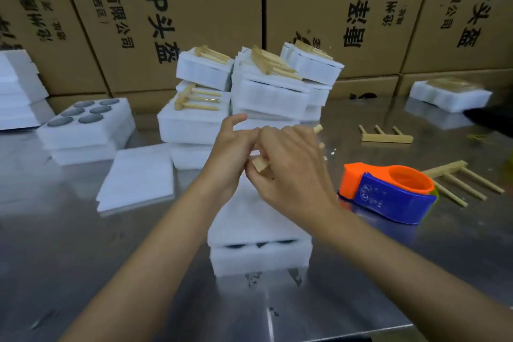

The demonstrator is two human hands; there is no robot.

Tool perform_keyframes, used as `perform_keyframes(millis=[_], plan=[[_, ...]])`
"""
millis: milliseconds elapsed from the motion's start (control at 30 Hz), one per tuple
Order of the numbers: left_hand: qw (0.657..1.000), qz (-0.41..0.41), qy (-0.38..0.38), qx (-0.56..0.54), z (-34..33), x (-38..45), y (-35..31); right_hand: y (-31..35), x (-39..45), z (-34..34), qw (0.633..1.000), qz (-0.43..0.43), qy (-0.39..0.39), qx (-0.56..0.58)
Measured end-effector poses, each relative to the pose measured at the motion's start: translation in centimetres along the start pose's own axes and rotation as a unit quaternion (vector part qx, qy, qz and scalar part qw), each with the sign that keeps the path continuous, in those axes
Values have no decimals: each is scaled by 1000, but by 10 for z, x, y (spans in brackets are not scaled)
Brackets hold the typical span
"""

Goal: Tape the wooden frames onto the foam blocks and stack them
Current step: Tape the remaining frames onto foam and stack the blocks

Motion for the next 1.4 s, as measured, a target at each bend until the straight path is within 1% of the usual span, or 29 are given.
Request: perform_keyframes(millis=[100, 133, 167, 200, 233, 267, 300, 333, 367, 400, 433, 467, 500, 567, 633, 667, 800, 900, 1000, 1033, 1100, 1133, 1167, 1200, 1267, 1300, 1333, 1400], plan=[[1000, 8, -2, -4, 13, -13, 13, 17, -5, -11, 991, 81, -17, -108], [1000, 2, -15, -10, 18, -15, 16, 18, -3, -9, 985, 100, -34, -135], [999, -4, -37, 11, 25, -14, 22, 18, 1, -6, 980, 111, -53, -155], [994, -13, -68, 90, 34, -11, 29, 15, 6, -1, 976, 114, -75, -168], [969, -23, -92, 229, 42, -8, 36, 11, 12, 5, 975, 109, -95, -171], [928, -25, -84, 362, 42, -6, 45, 8, 19, 9, 975, 100, -112, -163], [897, -12, -57, 438, 40, -4, 60, 7, 23, 12, 978, 85, -124, -147], [898, 15, -21, 440, 37, -3, 76, 6, 24, 11, 982, 67, -128, -125], [915, 39, 11, 401, 34, -5, 89, 7, 23, 7, 987, 42, -120, -102], [937, 47, 19, 346, 33, -7, 96, 6, 17, -1, 992, 12, -96, -81], [955, 42, 3, 293, 35, -7, 99, 6, 7, -13, 996, -25, -55, -73], [965, 45, -24, 256, 39, -7, 101, 6, -6, -28, 995, -61, -5, -80], [972, 53, -45, 226, 43, -8, 103, 6, -20, -41, 990, -94, 40, -95], [981, 70, -62, 172, 46, -12, 107, 2, -46, -56, 979, -155, 97, -87], [983, 71, -75, 151, 49, -13, 108, -7, -62, -63, 967, -220, 130, -18], [983, 69, -80, 149, 49, -14, 107, -10, -67, -66, 960, -238, 144, 15], [986, 79, -71, 131, 43, -17, 106, -8, -72, -64, 959, -229, 148, 73], [985, 114, -50, 118, 41, -24, 111, -7, -74, -62, 958, -224, 153, 91], [985, 125, -46, 107, 41, -28, 113, 0, -76, -62, 962, -198, 165, 92], [985, 127, -48, 106, 41, -27, 113, 0, -77, -59, 962, -203, 159, 90], [985, 126, -50, 103, 41, -28, 111, -13, -80, -48, 957, -251, 115, 85], [986, 120, -49, 104, 40, -29, 110, -24, -84, -42, 951, -285, 90, 79], [987, 110, -48, 105, 39, -28, 109, -37, -89, -37, 937, -330, 80, 86], [988, 102, -46, 103, 38, -28, 107, -52, -96, -37, 910, -390, 82, 114], [991, 92, -45, 90, 37, -27, 105, -70, -114, -47, 822, -517, 110, 211], [991, 91, -43, 84, 36, -27, 104, -72, -120, -54, 794, -545, 126, 238], [992, 91, -42, 76, 35, -27, 103, -72, -123, -57, 789, -550, 139, 237], [993, 92, -34, 60, 32, -28, 104, -74, -125, -58, 793, -547, 142, 226]])
Point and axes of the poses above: each hand's wrist, its own x-axis towards the middle knuckle, its own z-axis out of the back of the hand, y = z × x, the point moved 8 cm from there along x, towards the middle knuckle, and after that the axes turned 13 degrees about x, right-handed, at the moved point
